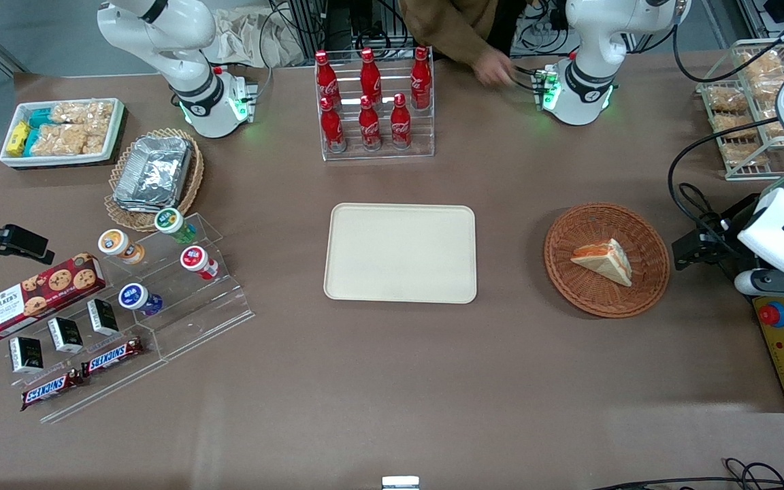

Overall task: Place sandwich from basket to tray
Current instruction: 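Move the left gripper over the wicker basket above the sandwich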

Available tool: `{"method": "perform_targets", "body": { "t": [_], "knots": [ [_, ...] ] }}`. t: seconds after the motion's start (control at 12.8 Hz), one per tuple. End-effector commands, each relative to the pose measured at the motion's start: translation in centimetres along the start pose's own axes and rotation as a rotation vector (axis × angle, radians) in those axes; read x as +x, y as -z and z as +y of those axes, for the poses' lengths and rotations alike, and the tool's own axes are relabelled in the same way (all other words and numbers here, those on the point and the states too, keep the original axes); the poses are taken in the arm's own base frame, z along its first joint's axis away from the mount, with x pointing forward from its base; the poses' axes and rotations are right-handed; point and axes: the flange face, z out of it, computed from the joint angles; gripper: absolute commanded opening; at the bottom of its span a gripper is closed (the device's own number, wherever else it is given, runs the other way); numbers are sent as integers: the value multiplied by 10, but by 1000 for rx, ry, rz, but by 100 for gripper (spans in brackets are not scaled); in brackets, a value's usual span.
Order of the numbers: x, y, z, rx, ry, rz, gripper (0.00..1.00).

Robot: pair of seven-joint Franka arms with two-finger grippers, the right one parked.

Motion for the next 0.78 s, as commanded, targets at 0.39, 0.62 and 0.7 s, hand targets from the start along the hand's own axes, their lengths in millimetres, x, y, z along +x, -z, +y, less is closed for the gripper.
{"method": "perform_targets", "body": {
  "t": [0.39, 0.62, 0.7],
  "knots": [
    [-36, 24, -5, -4, 10, -95, 100],
    [-101, -3, -33, -34, 74, -33, 100],
    [-119, -19, -36, -37, 113, -17, 100]
  ]
}}
